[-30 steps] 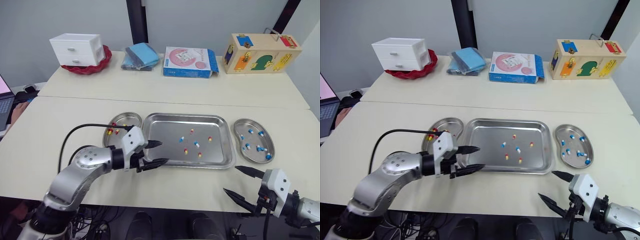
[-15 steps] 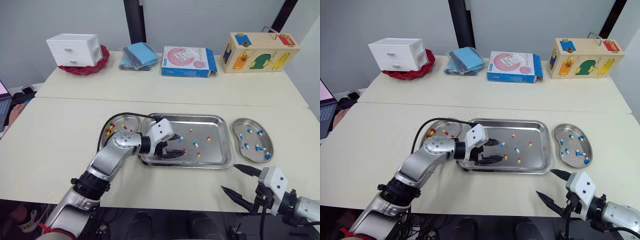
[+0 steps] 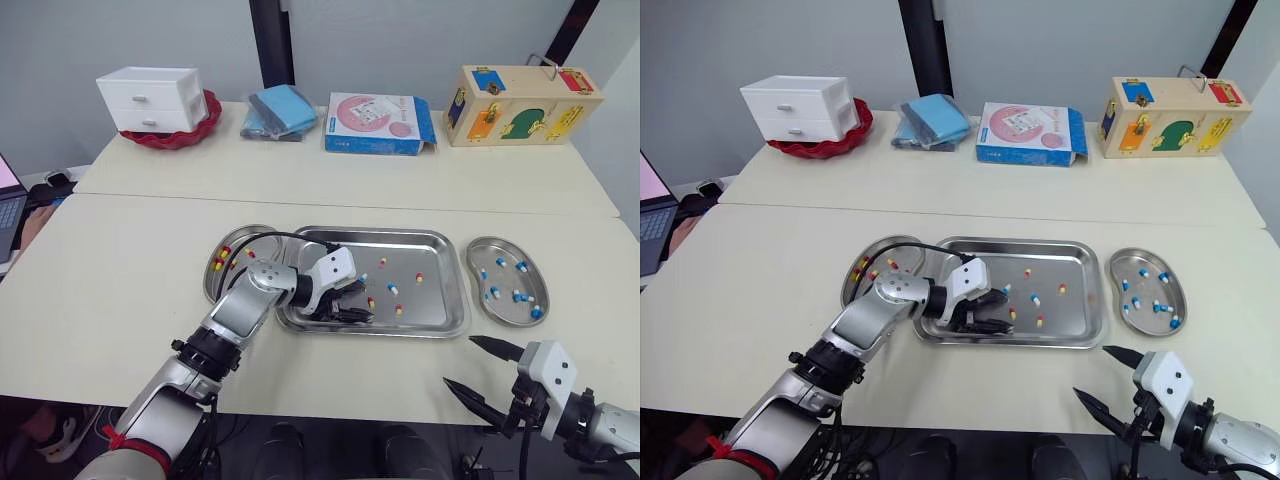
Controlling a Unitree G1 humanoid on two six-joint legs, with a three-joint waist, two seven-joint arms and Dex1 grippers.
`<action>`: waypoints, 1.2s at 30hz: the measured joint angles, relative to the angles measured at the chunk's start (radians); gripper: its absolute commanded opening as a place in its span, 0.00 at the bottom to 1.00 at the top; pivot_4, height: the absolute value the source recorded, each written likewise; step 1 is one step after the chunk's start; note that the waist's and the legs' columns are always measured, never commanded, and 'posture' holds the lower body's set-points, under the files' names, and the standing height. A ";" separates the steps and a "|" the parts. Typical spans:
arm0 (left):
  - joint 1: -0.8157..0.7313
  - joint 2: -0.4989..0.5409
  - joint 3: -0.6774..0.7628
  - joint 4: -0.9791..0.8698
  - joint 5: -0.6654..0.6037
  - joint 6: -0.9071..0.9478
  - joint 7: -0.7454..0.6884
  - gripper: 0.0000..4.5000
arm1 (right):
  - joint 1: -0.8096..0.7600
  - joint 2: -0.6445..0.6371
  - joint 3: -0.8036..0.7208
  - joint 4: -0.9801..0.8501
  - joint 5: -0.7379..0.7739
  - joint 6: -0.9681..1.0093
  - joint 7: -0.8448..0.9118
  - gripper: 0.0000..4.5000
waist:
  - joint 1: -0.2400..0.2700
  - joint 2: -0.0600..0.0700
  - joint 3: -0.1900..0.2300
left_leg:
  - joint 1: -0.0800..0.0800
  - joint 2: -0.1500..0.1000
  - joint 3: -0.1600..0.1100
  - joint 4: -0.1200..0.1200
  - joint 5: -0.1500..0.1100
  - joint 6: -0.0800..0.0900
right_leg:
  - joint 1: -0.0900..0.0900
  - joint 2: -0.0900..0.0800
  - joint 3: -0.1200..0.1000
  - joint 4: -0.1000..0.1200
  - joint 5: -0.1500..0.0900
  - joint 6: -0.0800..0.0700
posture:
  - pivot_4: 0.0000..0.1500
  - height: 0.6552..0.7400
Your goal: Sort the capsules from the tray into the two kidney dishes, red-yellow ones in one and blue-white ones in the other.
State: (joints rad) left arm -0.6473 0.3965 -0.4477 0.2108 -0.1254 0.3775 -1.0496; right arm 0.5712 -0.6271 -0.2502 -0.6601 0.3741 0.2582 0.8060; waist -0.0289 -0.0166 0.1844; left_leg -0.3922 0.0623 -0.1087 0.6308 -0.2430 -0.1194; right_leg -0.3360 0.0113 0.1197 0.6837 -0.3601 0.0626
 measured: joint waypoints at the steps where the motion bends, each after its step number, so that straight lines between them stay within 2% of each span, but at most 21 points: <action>1: -0.005 -0.008 -0.004 0.006 0.009 -0.004 0.000 0.69 | 0.002 0.001 0.000 -0.002 0.000 -0.001 -0.001 1.00 | 0.000 0.000 0.000 | 0.000 0.000 0.000 0.000 0.000 0.000 | 0.000 0.000 0.000 0.000 0.000 0.000 | 1.00 1.00; 7: -0.027 -0.043 -0.020 0.032 0.060 -0.025 -0.001 0.69 | 0.009 0.001 0.000 -0.003 -0.002 -0.007 -0.003 1.00 | 0.000 0.001 0.000 | 0.000 0.000 0.000 0.000 0.000 0.000 | 0.000 0.000 0.000 0.000 0.000 0.000 | 1.00 1.00; 11: -0.034 -0.048 -0.025 0.038 0.086 -0.034 -0.001 0.51 | 0.009 0.001 0.000 -0.003 -0.005 -0.010 -0.002 1.00 | 0.000 0.001 0.000 | 0.000 0.000 0.000 0.000 0.000 0.000 | 0.000 0.000 0.000 0.000 0.000 0.000 | 1.00 1.00; 17: -0.040 -0.048 -0.026 0.037 0.098 -0.012 -0.013 0.10 | 0.011 0.001 0.000 -0.003 -0.011 -0.013 -0.001 1.00 | 0.000 0.002 -0.001 | 0.002 0.000 0.000 0.000 0.000 0.000 | 0.002 0.000 0.000 0.000 0.000 0.000 | 1.00 1.00; 29: -0.039 -0.048 -0.010 0.015 0.075 0.032 -0.033 0.09 | 0.012 0.001 0.000 -0.003 -0.011 -0.021 -0.001 1.00 | 0.000 0.003 -0.002 | 0.001 0.000 0.000 0.000 0.000 0.000 | 0.002 0.000 0.000 0.000 0.000 0.000 | 1.00 1.00; 36: -0.015 0.045 0.134 -0.264 -0.022 0.200 -0.021 0.09 | -0.028 -0.022 0.026 -0.003 -0.040 -0.069 0.025 1.00 | -0.005 0.003 -0.002 | 0.001 0.001 0.000 0.000 0.000 0.000 | 0.001 0.000 0.000 0.001 0.000 0.000 | 1.00 1.00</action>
State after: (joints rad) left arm -0.6621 0.4412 -0.3138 -0.0535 -0.1471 0.5771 -1.0706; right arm 0.5429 -0.6490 -0.2244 -0.6630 0.3345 0.1890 0.8308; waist -0.0335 -0.0133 0.1820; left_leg -0.3912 0.0629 -0.1088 0.6305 -0.2429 -0.1195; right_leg -0.3353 0.0114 0.1197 0.6844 -0.3601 0.0626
